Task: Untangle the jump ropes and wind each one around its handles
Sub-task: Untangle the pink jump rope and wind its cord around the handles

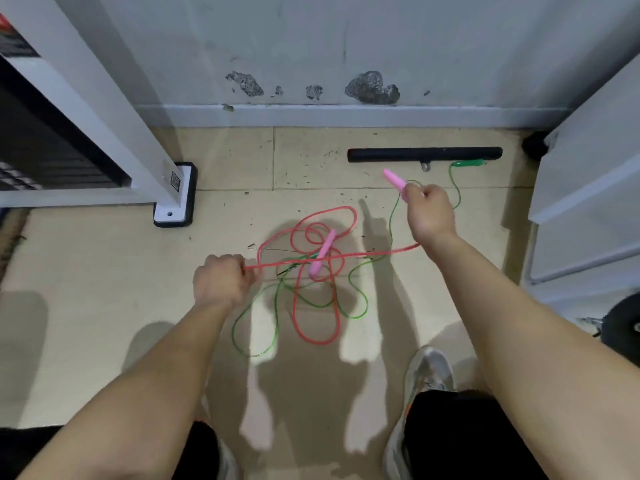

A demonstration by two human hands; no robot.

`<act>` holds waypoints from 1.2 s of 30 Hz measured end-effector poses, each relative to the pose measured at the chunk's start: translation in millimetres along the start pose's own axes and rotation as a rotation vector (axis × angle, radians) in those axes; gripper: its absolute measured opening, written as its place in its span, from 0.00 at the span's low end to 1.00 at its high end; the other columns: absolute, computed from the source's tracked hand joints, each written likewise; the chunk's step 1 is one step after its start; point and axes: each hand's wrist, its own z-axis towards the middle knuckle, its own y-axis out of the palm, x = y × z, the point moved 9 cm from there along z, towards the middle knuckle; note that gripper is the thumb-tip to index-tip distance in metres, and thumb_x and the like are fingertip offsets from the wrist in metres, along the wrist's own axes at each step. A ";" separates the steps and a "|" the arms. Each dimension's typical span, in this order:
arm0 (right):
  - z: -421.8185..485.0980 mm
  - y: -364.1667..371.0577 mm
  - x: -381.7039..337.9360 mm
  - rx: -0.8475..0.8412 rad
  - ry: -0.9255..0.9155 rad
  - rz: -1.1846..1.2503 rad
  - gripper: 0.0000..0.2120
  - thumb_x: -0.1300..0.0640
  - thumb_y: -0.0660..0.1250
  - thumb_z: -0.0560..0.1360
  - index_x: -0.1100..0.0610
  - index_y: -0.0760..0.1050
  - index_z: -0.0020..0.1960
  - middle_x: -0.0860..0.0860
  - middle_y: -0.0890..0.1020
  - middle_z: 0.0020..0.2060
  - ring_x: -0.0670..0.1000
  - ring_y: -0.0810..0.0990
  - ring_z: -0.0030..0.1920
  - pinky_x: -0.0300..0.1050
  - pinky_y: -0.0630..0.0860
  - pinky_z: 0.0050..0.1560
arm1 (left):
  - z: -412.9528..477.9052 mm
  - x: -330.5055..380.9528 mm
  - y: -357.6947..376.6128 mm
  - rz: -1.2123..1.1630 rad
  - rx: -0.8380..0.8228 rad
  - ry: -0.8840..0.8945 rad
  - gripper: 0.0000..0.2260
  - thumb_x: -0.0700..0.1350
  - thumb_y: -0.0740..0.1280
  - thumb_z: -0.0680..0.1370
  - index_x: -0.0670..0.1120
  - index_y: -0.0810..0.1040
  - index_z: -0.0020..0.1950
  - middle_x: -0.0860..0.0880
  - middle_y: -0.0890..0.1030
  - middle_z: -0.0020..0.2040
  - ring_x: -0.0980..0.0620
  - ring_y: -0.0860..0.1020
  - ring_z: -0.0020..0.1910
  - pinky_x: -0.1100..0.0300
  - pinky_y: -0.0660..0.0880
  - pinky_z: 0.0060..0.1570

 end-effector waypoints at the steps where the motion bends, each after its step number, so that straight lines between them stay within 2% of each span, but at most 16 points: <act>1: -2.7 -15.4 4.7 0.051 -0.033 -0.138 0.13 0.49 0.57 0.80 0.59 0.73 0.50 0.49 0.74 0.38 0.54 0.72 0.38 0.45 0.65 0.37 | -1.8 -26.6 -8.2 -0.010 0.018 -0.091 0.14 0.57 0.60 0.80 0.49 0.79 0.48 0.43 0.80 0.49 0.40 0.76 0.54 0.53 0.75 0.47; 3: -5.8 -33.4 24.3 0.081 -0.009 -0.251 0.16 0.49 0.56 0.82 0.62 0.72 0.57 0.54 0.76 0.47 0.57 0.74 0.46 0.46 0.67 0.44 | -4.9 -67.0 -15.4 -0.178 0.016 -0.248 0.16 0.59 0.60 0.81 0.48 0.79 0.49 0.42 0.81 0.51 0.40 0.77 0.54 0.52 0.74 0.49; 5: -10.6 -29.8 43.9 0.039 0.015 -0.336 0.17 0.49 0.56 0.82 0.62 0.70 0.61 0.57 0.75 0.51 0.59 0.74 0.48 0.48 0.68 0.46 | -5.6 -63.9 -6.8 -0.460 -0.073 -0.263 0.19 0.59 0.60 0.81 0.47 0.80 0.43 0.42 0.84 0.47 0.41 0.80 0.50 0.53 0.74 0.48; 6: -15.9 -18.6 50.9 -0.007 0.020 -0.378 0.16 0.50 0.57 0.81 0.61 0.69 0.61 0.56 0.76 0.50 0.60 0.74 0.48 0.49 0.69 0.46 | -7.9 -45.9 0.8 -0.606 -0.166 -0.231 0.20 0.59 0.61 0.82 0.45 0.79 0.40 0.41 0.85 0.44 0.41 0.82 0.46 0.53 0.75 0.46; 8: -24.0 15.5 67.9 -0.129 0.049 -0.360 0.14 0.50 0.60 0.79 0.58 0.66 0.59 0.56 0.78 0.50 0.61 0.78 0.46 0.51 0.74 0.46 | -23.1 7.3 25.5 -0.751 -0.477 -0.143 0.22 0.57 0.59 0.83 0.43 0.77 0.39 0.39 0.85 0.37 0.44 0.83 0.36 0.55 0.76 0.39; 11: -33.7 74.1 90.9 -0.284 0.145 -0.229 0.13 0.56 0.64 0.77 0.59 0.63 0.56 0.58 0.79 0.47 0.59 0.80 0.38 0.48 0.74 0.34 | -67.8 77.4 70.5 -0.450 -0.940 0.108 0.16 0.53 0.61 0.82 0.43 0.77 0.41 0.42 0.84 0.36 0.47 0.83 0.33 0.61 0.76 0.35; 14: -32.7 121.7 103.2 -0.360 0.163 -0.170 0.08 0.60 0.65 0.77 0.60 0.69 0.54 0.53 0.78 0.43 0.51 0.74 0.37 0.44 0.69 0.36 | -97.7 89.8 120.1 -0.081 -1.122 0.240 0.14 0.48 0.63 0.80 0.42 0.80 0.40 0.44 0.84 0.36 0.49 0.82 0.32 0.62 0.76 0.33; 15: -31.8 134.7 105.0 -0.387 0.165 -0.147 0.02 0.61 0.66 0.77 0.58 0.73 0.49 0.49 0.77 0.40 0.48 0.73 0.37 0.43 0.68 0.37 | -98.8 87.9 132.1 -0.042 -1.129 0.241 0.14 0.48 0.63 0.79 0.42 0.81 0.40 0.45 0.84 0.36 0.49 0.82 0.32 0.62 0.75 0.33; 17: -28.0 161.3 108.4 -0.435 0.163 -0.118 0.11 0.61 0.67 0.76 0.49 0.76 0.37 0.42 0.76 0.34 0.44 0.73 0.38 0.38 0.67 0.38 | -89.0 81.7 147.3 -0.074 -1.098 0.207 0.14 0.47 0.62 0.79 0.41 0.83 0.42 0.44 0.85 0.37 0.50 0.81 0.33 0.62 0.75 0.34; 19: -18.4 183.9 121.7 -0.417 0.241 -0.097 0.13 0.61 0.69 0.73 0.49 0.78 0.32 0.42 0.78 0.34 0.44 0.75 0.38 0.34 0.68 0.36 | -68.1 72.6 154.0 -0.137 -1.027 0.163 0.14 0.46 0.62 0.78 0.41 0.83 0.41 0.44 0.86 0.38 0.51 0.81 0.33 0.62 0.76 0.35; 20: -11.6 194.5 128.2 -0.405 0.275 -0.088 0.11 0.62 0.70 0.70 0.49 0.79 0.31 0.44 0.79 0.35 0.46 0.77 0.39 0.36 0.72 0.39 | -57.9 66.4 156.2 -0.149 -1.007 0.136 0.14 0.46 0.61 0.78 0.41 0.83 0.40 0.44 0.86 0.38 0.51 0.80 0.33 0.62 0.76 0.36; 23: 4.6 220.0 145.2 -0.369 0.382 -0.103 0.08 0.64 0.67 0.68 0.55 0.80 0.33 0.47 0.82 0.36 0.50 0.80 0.42 0.47 0.78 0.49 | -41.2 48.0 167.2 -0.136 -1.056 0.080 0.13 0.46 0.62 0.77 0.44 0.83 0.38 0.47 0.86 0.38 0.53 0.82 0.36 0.61 0.77 0.39; 27: 24.9 232.4 156.7 -0.252 0.414 -0.086 0.10 0.58 0.62 0.78 0.52 0.73 0.38 0.46 0.77 0.29 0.47 0.78 0.34 0.41 0.69 0.32 | -37.9 35.6 182.7 -0.099 -1.160 0.037 0.12 0.47 0.63 0.77 0.46 0.83 0.39 0.49 0.86 0.37 0.55 0.83 0.39 0.63 0.76 0.38; 29: 30.5 232.6 157.5 -0.222 0.393 -0.078 0.08 0.57 0.62 0.78 0.54 0.74 0.40 0.46 0.76 0.29 0.46 0.76 0.33 0.42 0.68 0.32 | -34.6 32.1 184.8 -0.100 -1.147 0.018 0.12 0.50 0.64 0.77 0.47 0.83 0.38 0.49 0.87 0.38 0.55 0.83 0.39 0.63 0.76 0.39; 33: 28.4 209.6 143.6 -0.219 0.278 -0.103 0.12 0.51 0.60 0.76 0.57 0.78 0.50 0.49 0.81 0.37 0.50 0.81 0.40 0.43 0.69 0.35 | -18.3 19.6 162.3 0.139 -0.969 0.031 0.19 0.65 0.69 0.71 0.49 0.79 0.35 0.52 0.85 0.34 0.54 0.80 0.34 0.63 0.74 0.38; 36: 19.5 185.8 125.8 -0.315 0.198 -0.130 0.11 0.54 0.60 0.77 0.58 0.78 0.45 0.50 0.81 0.33 0.49 0.78 0.32 0.42 0.70 0.32 | -10.8 23.2 122.9 0.243 -0.774 0.022 0.26 0.73 0.63 0.70 0.50 0.73 0.41 0.55 0.77 0.40 0.50 0.77 0.44 0.56 0.73 0.51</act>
